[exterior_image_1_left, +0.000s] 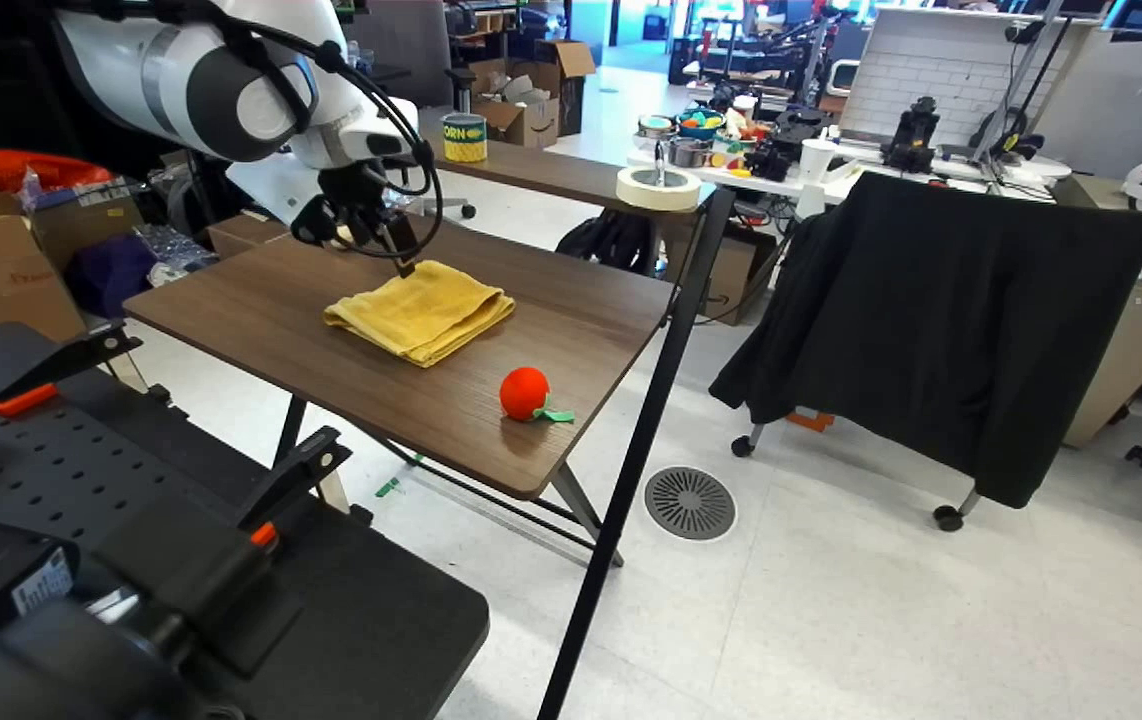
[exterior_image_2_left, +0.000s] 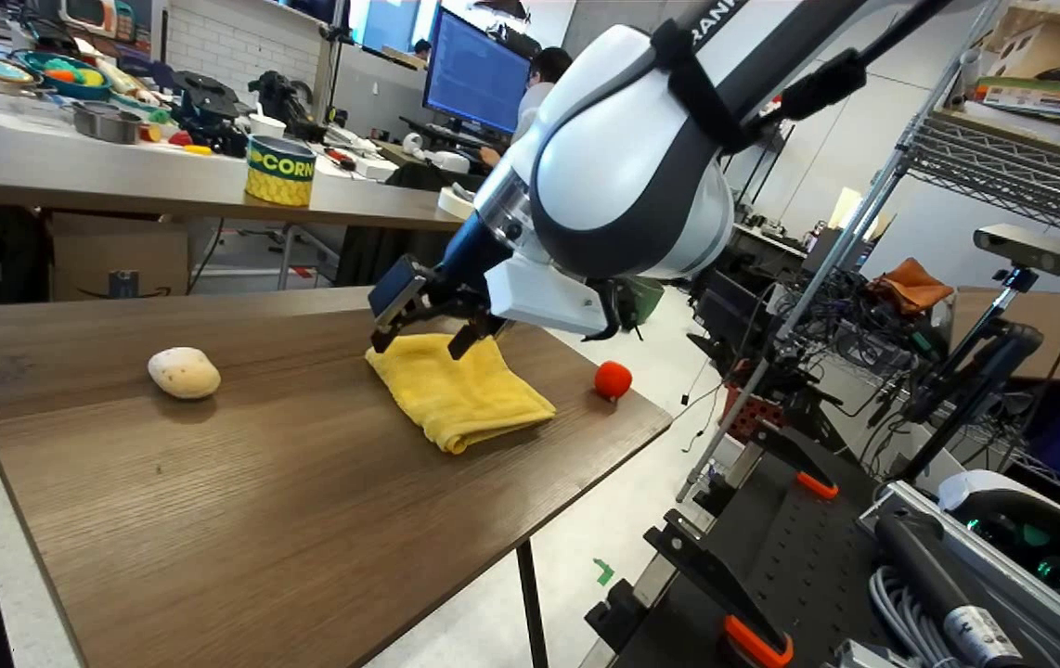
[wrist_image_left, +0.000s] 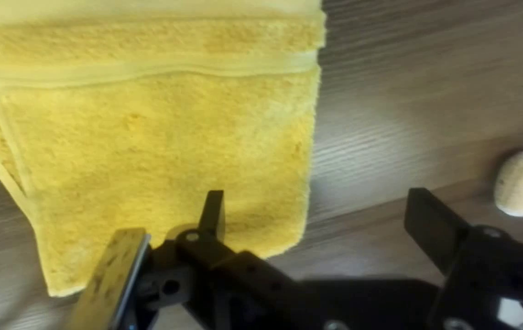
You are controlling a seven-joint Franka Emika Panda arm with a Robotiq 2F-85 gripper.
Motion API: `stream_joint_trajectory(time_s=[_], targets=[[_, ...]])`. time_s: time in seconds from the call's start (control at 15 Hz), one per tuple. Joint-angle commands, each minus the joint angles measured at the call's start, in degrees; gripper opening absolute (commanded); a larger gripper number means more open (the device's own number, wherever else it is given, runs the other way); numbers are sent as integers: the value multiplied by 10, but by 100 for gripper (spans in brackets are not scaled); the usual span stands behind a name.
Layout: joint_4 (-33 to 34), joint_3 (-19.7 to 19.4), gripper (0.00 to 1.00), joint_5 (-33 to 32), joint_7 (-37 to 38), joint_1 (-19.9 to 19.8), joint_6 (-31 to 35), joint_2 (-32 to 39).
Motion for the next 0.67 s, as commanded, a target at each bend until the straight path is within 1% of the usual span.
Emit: stream_joint_trajectory(time_s=[0.0,0.27,0.33,0.4,0.6], targets=[[7,42,100,3,-25,-15,53,8],[80,94,100,0,-26,-24,96,76],[100,102,100,0,-25,-22,103,94],[125,102,100,0,-24,-14,100,114],[194,82,100,4,-22,22,89,167]])
